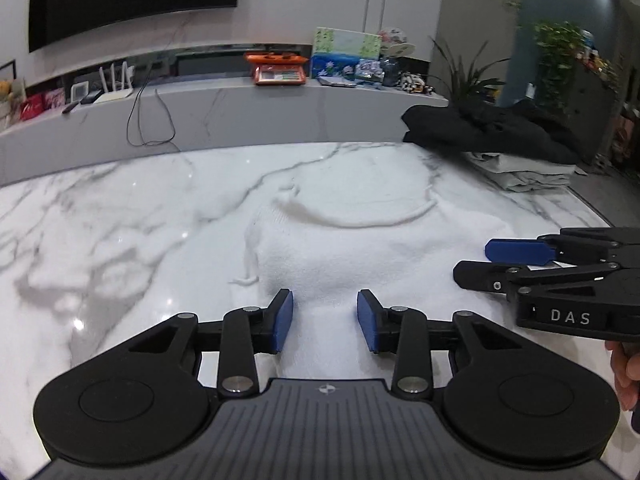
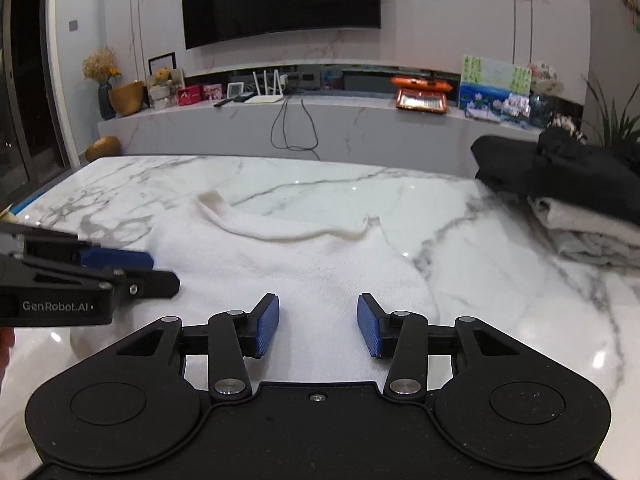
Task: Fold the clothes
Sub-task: 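Lower both open grippers onto the folded white garment bundle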
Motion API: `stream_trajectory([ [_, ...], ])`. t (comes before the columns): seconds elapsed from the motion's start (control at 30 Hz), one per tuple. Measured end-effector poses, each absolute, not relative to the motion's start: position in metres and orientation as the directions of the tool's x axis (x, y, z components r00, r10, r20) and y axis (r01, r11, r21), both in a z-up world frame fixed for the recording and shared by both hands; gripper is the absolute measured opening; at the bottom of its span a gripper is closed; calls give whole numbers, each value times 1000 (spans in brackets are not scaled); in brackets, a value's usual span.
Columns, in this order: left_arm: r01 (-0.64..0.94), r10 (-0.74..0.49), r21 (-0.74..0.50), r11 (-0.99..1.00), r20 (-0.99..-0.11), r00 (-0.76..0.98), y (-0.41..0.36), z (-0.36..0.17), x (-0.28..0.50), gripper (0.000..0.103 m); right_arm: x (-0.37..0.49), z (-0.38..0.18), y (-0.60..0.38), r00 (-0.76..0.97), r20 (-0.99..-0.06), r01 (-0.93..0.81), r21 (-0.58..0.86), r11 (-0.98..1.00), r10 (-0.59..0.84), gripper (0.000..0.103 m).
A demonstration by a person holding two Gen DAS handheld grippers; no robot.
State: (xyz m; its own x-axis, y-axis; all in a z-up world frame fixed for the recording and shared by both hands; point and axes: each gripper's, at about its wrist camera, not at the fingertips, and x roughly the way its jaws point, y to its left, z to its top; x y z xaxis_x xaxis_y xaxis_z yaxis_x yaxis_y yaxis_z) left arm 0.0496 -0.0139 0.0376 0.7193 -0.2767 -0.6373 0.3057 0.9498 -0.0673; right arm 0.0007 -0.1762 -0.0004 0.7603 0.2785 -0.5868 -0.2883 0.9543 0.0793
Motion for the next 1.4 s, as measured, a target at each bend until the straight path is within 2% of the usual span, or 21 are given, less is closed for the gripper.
stream_trajectory([
  [0.23, 271, -230, -31, 962, -628, 744, -22, 31, 41, 35, 2, -12, -175, 767, -567, -310, 81, 947, 299, 47],
  [0.47, 281, -253, -56, 958, -625, 739, -17, 38, 42, 35, 6, -5, -175, 747, -591, -325, 73, 943, 304, 47],
  [0.53, 269, -250, -60, 961, -604, 757, -14, 46, 42, 39, 7, 3, -179, 744, -578, -335, 111, 936, 335, 47],
  [0.6, 240, -222, -44, 970, -565, 795, -9, 54, 42, 56, 6, 13, -188, 767, -523, -339, 162, 927, 372, 47],
  [0.67, 204, -194, -42, 978, -539, 819, -2, 61, 44, 66, 9, 20, -195, 785, -500, -328, 164, 930, 365, 47],
  [0.8, 162, -191, -102, 982, -572, 798, 10, 61, 56, 68, 22, 23, -217, 797, -536, -218, 177, 960, 280, 47],
  [0.9, 143, -196, -135, 980, -612, 766, 13, 56, 63, 69, 31, 19, -234, 769, -575, -153, 260, 953, 280, 47],
  [1.03, 160, -219, -149, 976, -659, 719, 8, 44, 68, 71, 38, 7, -238, 714, -618, -146, 328, 933, 329, 47],
  [1.17, 160, -217, -146, 976, -673, 707, 7, 35, 69, 72, 42, -4, -229, 683, -656, -171, 284, 943, 321, 49],
  [1.4, 147, -223, -169, 975, -685, 694, 8, 32, 69, 74, 44, -11, -234, 666, -671, -127, 329, 936, 326, 57],
])
